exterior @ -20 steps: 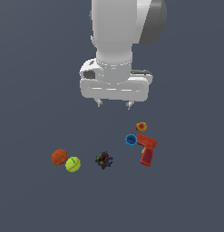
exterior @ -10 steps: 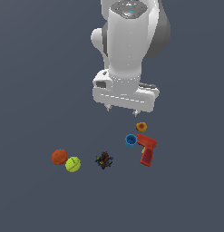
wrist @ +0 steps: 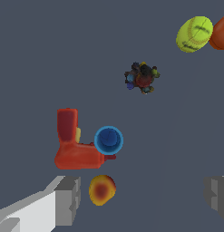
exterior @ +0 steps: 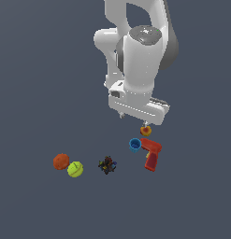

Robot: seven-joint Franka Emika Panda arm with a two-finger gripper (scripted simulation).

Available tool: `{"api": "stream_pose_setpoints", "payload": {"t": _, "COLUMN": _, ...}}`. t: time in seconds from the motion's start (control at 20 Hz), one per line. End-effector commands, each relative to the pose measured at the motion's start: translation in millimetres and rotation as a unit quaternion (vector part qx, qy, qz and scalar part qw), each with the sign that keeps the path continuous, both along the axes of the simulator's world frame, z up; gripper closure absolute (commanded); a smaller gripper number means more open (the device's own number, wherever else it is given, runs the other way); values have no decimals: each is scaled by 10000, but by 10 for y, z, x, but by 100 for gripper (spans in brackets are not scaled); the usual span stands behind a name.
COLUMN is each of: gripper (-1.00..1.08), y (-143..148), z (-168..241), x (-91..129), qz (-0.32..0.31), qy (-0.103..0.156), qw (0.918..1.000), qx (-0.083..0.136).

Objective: Pick up a designated object from a clutter of objects.

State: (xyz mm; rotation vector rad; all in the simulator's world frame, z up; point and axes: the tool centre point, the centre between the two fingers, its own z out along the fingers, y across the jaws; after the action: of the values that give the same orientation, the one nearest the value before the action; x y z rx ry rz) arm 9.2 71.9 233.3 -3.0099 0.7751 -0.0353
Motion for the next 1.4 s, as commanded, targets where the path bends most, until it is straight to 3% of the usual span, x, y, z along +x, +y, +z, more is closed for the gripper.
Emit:
{"api": "stream_pose_setpoints", "payload": {"t": 0.0, "gripper": -92, "y": 80, "z": -101, "x": -29, "qz": -263, "qy": 19, "qw": 9997, "qx": 10}}
{"api": "stream_pose_setpoints", "payload": {"t": 0.65, "gripper": -92, "y": 463, "z": -608, "x": -232, "qz": -1593, "qy": 113, "qw": 9872, "qx": 25}}
{"api": "stream_pose_setpoints", "payload": {"t": 1.0, "gripper": -92, "y": 646, "z": -868, "x": -373, "qz": -2302, "qy": 153, "qw": 9730, "qx": 14}}
{"api": "stream_pose_setpoints", "payload": {"t": 1.35, "gripper": -92, "y": 809, "z": -1118, "x": -534, "qz": -3000, "qy": 180, "qw": 9538, "qx": -8}}
